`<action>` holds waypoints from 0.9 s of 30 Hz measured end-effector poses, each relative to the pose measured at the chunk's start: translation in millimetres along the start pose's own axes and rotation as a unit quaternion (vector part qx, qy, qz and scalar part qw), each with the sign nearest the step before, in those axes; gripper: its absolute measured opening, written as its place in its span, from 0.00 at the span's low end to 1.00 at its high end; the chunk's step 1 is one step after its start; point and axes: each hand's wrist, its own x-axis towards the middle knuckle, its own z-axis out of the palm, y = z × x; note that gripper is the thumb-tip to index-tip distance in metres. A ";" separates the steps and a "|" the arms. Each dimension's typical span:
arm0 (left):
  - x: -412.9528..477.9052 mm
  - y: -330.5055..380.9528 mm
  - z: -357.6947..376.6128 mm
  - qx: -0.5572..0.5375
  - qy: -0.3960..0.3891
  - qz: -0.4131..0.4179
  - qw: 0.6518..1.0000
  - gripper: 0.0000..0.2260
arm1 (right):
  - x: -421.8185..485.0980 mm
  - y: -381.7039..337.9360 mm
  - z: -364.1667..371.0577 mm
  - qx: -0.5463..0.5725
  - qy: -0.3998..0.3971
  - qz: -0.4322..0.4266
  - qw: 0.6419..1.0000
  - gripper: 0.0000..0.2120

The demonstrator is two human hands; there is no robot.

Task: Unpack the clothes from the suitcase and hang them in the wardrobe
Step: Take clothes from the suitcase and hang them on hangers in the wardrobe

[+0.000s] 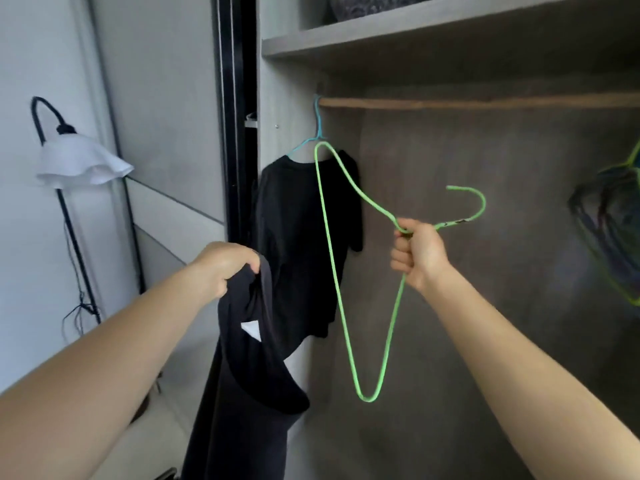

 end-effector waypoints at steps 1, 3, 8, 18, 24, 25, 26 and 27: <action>-2.4 -1.9 -4.2 0.001 0.006 0.001 1.000 0.10 | -8.9 -1.0 11.2 0.038 -0.039 0.005 0.999 0.14; -4.7 -5.6 -8.7 0.001 0.017 0.003 1.000 0.05 | -28.3 -4.0 32.3 0.119 -0.085 0.011 0.989 0.15; -12.5 -9.4 -21.4 0.004 0.046 0.001 0.999 0.08 | -70.0 7.9 77.9 0.248 -0.121 -0.001 0.961 0.17; -20.6 -5.6 -86.2 -0.186 0.087 -0.018 0.979 0.09 | -77.2 121.6 80.9 0.003 -0.298 0.013 0.954 0.23; -26.3 -20.8 -128.5 -0.150 0.154 0.014 0.976 0.08 | -64.6 110.0 62.3 -0.208 -0.327 -0.053 0.920 0.22; -26.9 -26.2 -132.8 -0.128 0.165 0.023 0.978 0.07 | -62.3 102.6 61.9 -0.241 -0.330 -0.077 0.910 0.21; -26.4 -32.6 -138.1 -0.094 0.178 0.029 0.979 0.07 | -59.6 95.5 62.2 -0.274 -0.332 -0.092 0.898 0.20; -26.1 -38.9 -143.2 -0.047 0.192 0.033 0.980 0.07 | -57.0 90.1 63.0 -0.305 -0.337 -0.096 0.886 0.19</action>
